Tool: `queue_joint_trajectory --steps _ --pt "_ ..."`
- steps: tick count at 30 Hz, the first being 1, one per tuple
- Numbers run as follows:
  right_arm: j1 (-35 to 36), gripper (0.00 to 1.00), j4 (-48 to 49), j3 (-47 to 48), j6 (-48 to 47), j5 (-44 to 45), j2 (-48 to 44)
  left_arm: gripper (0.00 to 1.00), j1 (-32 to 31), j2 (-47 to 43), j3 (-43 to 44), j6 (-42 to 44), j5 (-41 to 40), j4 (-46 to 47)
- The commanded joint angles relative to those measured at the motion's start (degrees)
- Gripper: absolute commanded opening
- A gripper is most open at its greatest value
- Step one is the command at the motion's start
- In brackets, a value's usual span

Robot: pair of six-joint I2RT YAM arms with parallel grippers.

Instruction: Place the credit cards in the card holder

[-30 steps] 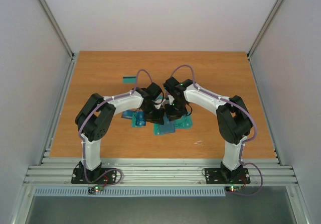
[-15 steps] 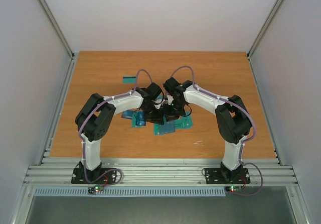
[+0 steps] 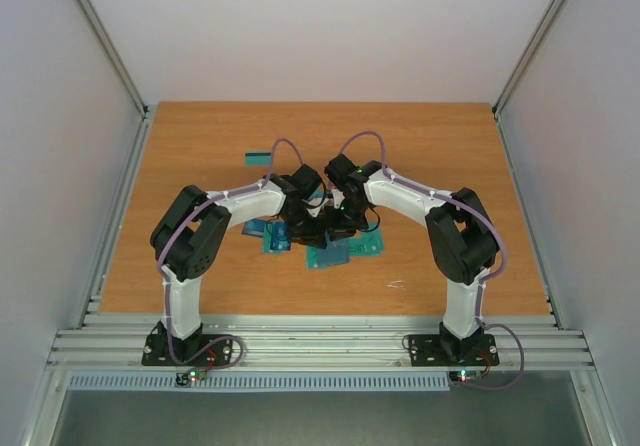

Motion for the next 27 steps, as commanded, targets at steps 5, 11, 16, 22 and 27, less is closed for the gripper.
queue_joint_trajectory --steps 5,11,16,22,27 --pt "0.6 0.01 -2.8 -0.7 0.8 -0.3 3.3 0.05 0.0 1.5 -0.5 0.5 -0.6 3.1" --pt "0.6 0.01 -2.4 -1.9 1.2 -0.6 3.3 0.05 0.1 1.2 -1.3 -0.1 0.0 4.4" --pt "0.5 0.01 -2.6 -2.5 1.2 0.0 3.2 0.05 0.5 0.5 -3.1 -1.4 1.4 7.0" --pt "0.6 0.01 -2.5 -3.4 1.4 0.5 2.3 0.05 1.6 -1.8 -6.3 -4.3 3.9 11.8" --pt "0.6 0.01 -2.7 -3.0 1.5 0.0 1.8 0.05 1.7 -1.6 -7.2 -4.6 4.3 12.2"
